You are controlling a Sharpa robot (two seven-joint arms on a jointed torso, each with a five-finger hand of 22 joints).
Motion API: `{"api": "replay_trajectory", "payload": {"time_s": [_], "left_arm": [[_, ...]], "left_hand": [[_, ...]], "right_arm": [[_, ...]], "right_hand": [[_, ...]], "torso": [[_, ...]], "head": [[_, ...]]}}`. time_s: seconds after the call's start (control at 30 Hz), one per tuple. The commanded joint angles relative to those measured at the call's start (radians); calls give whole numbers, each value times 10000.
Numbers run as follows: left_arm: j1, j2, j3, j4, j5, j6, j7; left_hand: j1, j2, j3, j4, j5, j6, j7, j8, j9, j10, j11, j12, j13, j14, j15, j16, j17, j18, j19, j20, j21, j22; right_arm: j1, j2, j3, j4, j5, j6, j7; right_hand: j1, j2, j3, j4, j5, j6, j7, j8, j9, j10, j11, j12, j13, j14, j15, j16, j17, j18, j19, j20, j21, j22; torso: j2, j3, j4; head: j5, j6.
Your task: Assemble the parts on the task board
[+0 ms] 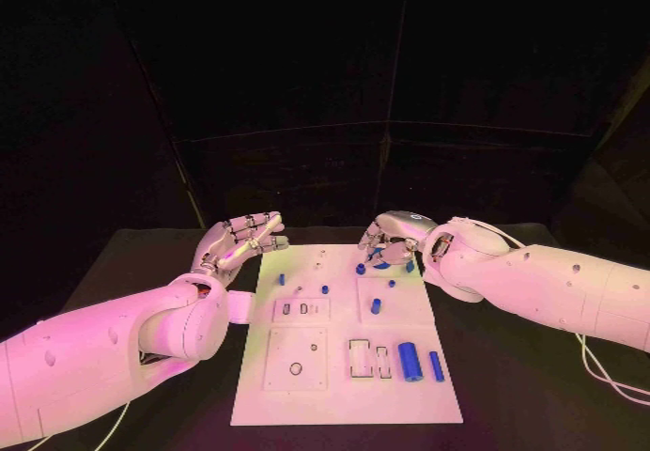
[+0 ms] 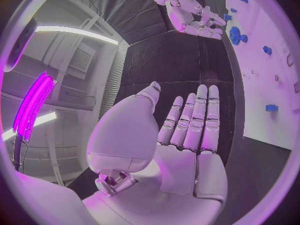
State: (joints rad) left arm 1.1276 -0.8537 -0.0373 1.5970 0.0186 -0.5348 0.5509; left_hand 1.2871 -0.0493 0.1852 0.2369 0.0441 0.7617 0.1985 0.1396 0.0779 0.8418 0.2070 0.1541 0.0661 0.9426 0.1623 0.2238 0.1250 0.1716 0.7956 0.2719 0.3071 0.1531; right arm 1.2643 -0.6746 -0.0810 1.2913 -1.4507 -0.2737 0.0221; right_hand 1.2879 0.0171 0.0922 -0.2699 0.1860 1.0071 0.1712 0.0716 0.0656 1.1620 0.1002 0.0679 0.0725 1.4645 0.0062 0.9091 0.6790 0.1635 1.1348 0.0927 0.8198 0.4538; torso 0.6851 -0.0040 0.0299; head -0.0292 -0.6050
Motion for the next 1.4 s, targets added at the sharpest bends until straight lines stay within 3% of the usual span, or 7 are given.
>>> {"api": "replay_trajectory", "payload": {"time_s": [0.03,0.23,0.5,0.87,1.2,1.4], "left_arm": [[22,-36,12,151,-100,222,23],[22,-65,12,249,-102,263,11],[22,-97,12,356,-102,292,4],[22,-145,13,492,-102,324,-23],[27,-176,13,540,-102,340,-45],[34,-187,13,536,-102,355,-60]], "left_hand": [[107,25,-14,-70,31,72,474,11,-17,91,-12,-44,-12,102,0,-31,-5,113,83,-1,50,-3],[106,36,-21,-74,31,113,480,12,-19,100,-11,-56,-15,110,-1,-41,-7,111,97,-4,52,-5],[106,42,-24,-76,31,129,483,11,-20,104,-10,-62,-17,112,-1,-47,-9,110,103,-5,52,-6],[105,50,-28,-78,30,148,487,11,-22,106,-9,-71,-19,112,0,-56,-12,108,110,-7,51,-8],[106,59,-32,-82,30,144,495,4,-27,105,-5,-84,-22,108,2,-68,-16,106,115,-8,49,-11],[108,62,-34,-85,30,151,497,2,-29,103,-3,-90,-24,107,3,-74,-17,105,117,-8,48,-12]], "right_arm": [[30,44,10,61,-1369,596,-653],[30,130,10,57,-1686,664,-838],[30,293,11,-141,-1781,776,-886],[27,545,12,-496,-1796,848,-779],[26,691,12,-705,-1748,1116,-732],[25,760,12,-784,-1731,1301,-713]], "right_hand": [[-65,-13,-77,47,9,-118,1,-55,12,-169,20,19,31,357,62,1095,1138,204,-108,66,453,310],[-2,-11,-124,105,36,-233,-24,-55,13,-295,9,41,84,353,49,2485,2653,30,154,155,1638,1633],[56,68,-74,137,82,-273,-33,-52,14,-300,5,64,122,377,48,3318,3587,-91,374,204,2457,2593],[60,269,108,197,94,-246,-35,-41,17,-191,-14,97,138,401,44,3792,4106,-171,537,216,2993,3229],[108,508,463,211,9,-68,-36,-3,29,26,-51,133,136,409,24,4096,4423,-224,627,205,3365,3657],[98,499,609,186,-26,14,-15,0,27,70,-44,112,118,399,31,4171,4483,-237,625,207,3472,3764]], "torso": [[133,-10,26],[200,9,20],[211,8,48],[321,31,115],[358,32,101],[370,37,100]], "head": [[-25,14],[-43,19],[-69,-33],[-88,-30],[-70,-93],[-64,-146]]}}
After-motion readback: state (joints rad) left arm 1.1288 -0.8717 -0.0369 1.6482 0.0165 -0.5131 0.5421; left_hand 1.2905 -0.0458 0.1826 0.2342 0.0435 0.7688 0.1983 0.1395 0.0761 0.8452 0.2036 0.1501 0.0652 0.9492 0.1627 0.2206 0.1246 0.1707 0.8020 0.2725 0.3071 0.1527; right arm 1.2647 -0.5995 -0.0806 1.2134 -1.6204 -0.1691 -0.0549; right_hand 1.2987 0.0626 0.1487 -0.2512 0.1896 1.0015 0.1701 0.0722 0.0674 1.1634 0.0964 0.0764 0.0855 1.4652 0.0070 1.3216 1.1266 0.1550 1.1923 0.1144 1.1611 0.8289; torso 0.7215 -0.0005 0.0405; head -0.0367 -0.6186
